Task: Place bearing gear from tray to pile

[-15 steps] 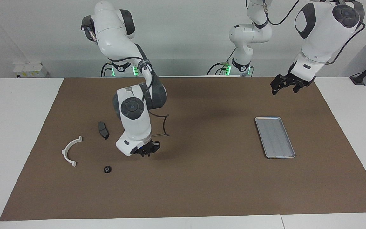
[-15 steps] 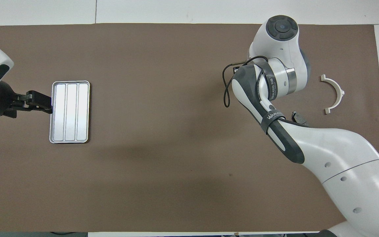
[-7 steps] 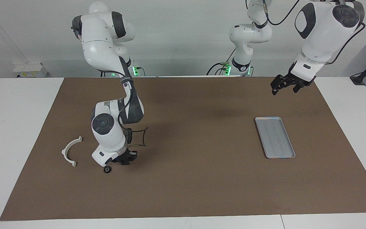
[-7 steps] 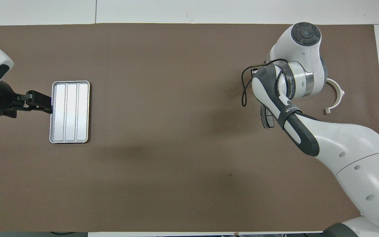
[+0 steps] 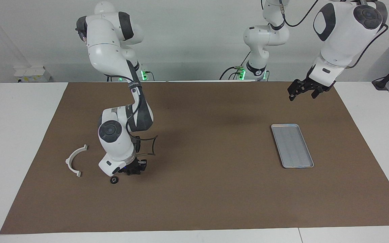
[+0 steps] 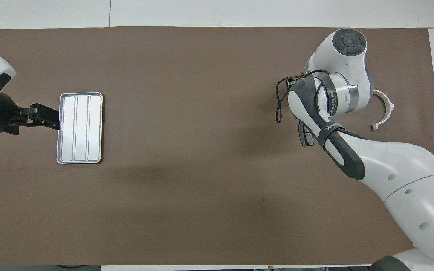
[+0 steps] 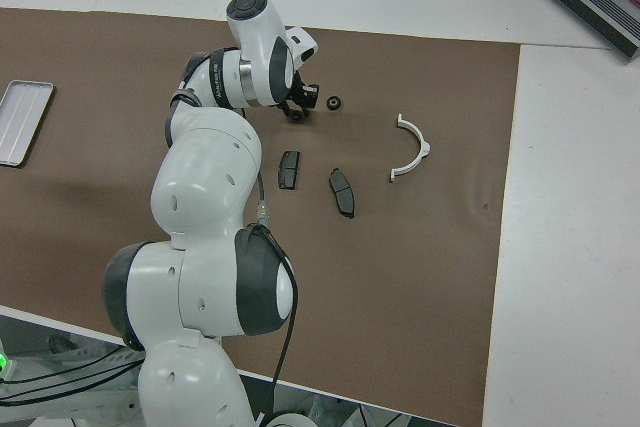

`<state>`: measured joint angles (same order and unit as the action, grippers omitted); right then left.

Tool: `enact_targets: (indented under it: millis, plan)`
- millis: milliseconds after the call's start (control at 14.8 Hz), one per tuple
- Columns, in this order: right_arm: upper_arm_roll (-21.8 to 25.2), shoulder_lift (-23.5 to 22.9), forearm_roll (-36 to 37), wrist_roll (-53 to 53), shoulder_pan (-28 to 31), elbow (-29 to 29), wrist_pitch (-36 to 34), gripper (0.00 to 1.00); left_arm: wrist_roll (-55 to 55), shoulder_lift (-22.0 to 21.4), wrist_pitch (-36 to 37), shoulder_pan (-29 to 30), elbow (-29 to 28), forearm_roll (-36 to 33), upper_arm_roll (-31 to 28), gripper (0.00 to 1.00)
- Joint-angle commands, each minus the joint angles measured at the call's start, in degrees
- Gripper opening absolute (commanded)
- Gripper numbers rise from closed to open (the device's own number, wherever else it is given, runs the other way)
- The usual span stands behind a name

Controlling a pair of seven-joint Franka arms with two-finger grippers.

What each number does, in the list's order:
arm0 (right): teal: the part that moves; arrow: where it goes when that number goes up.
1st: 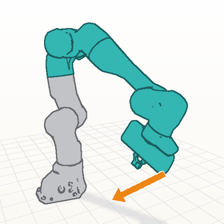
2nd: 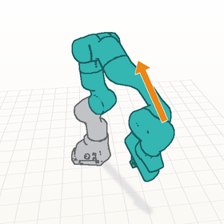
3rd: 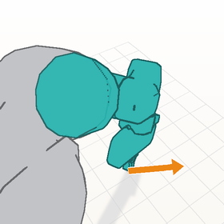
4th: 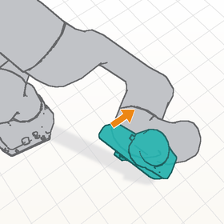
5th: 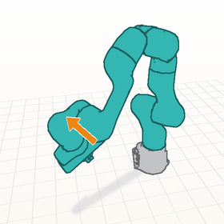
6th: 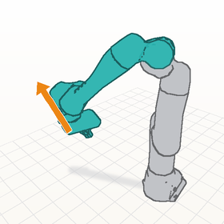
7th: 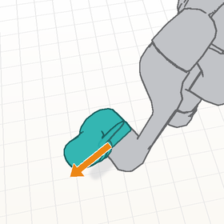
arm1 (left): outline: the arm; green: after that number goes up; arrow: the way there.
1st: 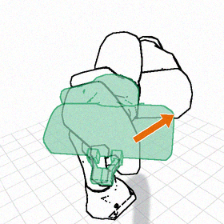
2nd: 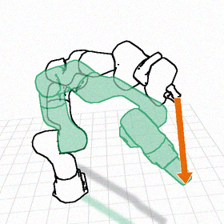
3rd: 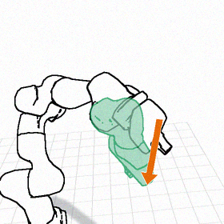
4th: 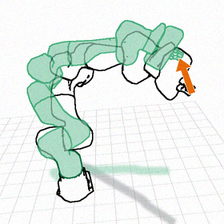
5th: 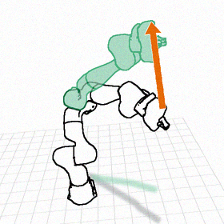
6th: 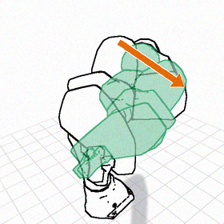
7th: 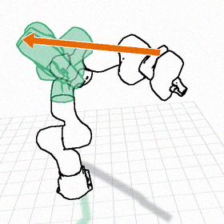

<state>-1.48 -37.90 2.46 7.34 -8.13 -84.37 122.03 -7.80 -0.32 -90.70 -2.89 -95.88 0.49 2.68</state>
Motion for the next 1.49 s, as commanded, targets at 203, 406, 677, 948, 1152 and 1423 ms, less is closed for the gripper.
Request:
enact_targets:
  millis: [203,406,677,948,1152,1423]
  plan:
    - [-0.5,2.1,-0.7,-0.5,0.7,-2.1,0.7,1.00,0.2,-0.9,0.1,-0.5,-0.4,0.2,-0.5,1.00]
    - [-0.5,2.2,-0.7,-0.5,1.1,-2.1,1.3,1.00,0.2,-0.9,0.1,-0.5,-0.4,0.2,-0.5,1.00]
    - [-0.5,2.4,-0.7,-0.7,1.5,-1.9,1.7,1.00,0.2,-0.9,0.1,-0.5,-0.4,0.2,-0.5,1.00]
    - [-0.5,5.7,-0.7,-0.9,3.0,-2.6,1.5,1.00,0.2,-0.9,0.1,-0.5,-0.4,0.2,-0.5,1.00]
    - [-0.5,13.5,-1.1,-2.0,4.4,-7.8,-0.6,1.00,0.2,-0.9,0.1,-0.5,-0.4,0.2,-0.4,1.00]
    - [-0.5,26.1,-2.7,-9.8,7.3,-14.6,-7.8,1.00,0.2,-0.9,0.1,-0.5,-0.4,0.2,-0.5,1.00]
